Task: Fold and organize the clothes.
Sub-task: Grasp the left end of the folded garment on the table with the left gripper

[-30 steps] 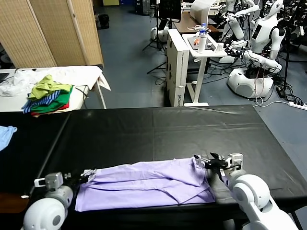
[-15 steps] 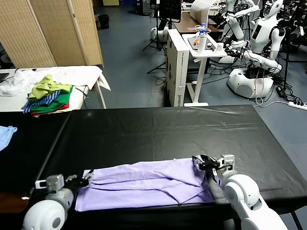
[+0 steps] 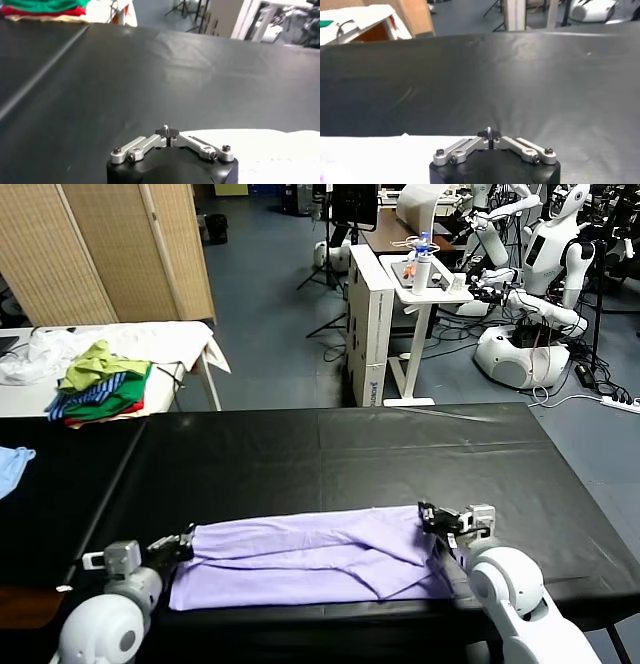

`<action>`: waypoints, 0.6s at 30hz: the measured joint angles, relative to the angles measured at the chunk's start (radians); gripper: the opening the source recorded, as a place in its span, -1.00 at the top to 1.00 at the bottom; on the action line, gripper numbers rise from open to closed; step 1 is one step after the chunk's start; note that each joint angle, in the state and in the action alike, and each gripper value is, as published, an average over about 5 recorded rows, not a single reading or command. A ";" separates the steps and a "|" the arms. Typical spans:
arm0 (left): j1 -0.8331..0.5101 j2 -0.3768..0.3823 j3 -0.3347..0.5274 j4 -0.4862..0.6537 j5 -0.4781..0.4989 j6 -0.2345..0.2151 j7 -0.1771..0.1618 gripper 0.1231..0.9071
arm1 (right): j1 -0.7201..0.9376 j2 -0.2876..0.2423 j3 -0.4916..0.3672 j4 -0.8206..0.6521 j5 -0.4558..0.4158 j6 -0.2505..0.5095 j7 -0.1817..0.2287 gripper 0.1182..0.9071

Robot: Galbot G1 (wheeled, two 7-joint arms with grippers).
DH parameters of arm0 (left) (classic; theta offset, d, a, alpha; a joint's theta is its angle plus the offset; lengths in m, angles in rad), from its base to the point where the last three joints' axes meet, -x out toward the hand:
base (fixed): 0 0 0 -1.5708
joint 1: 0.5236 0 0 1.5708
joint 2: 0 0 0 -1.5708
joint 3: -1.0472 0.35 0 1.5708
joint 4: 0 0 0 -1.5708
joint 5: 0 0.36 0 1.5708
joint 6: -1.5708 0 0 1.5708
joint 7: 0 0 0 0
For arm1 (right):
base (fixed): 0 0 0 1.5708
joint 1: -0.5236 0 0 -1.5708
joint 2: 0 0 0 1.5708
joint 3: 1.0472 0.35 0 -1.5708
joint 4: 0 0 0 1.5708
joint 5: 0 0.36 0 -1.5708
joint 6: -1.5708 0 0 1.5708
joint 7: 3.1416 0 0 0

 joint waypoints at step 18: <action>-0.169 -0.024 0.054 0.157 0.084 -0.070 0.062 0.82 | 0.070 -0.016 -0.010 -0.095 -0.024 0.105 -0.160 0.52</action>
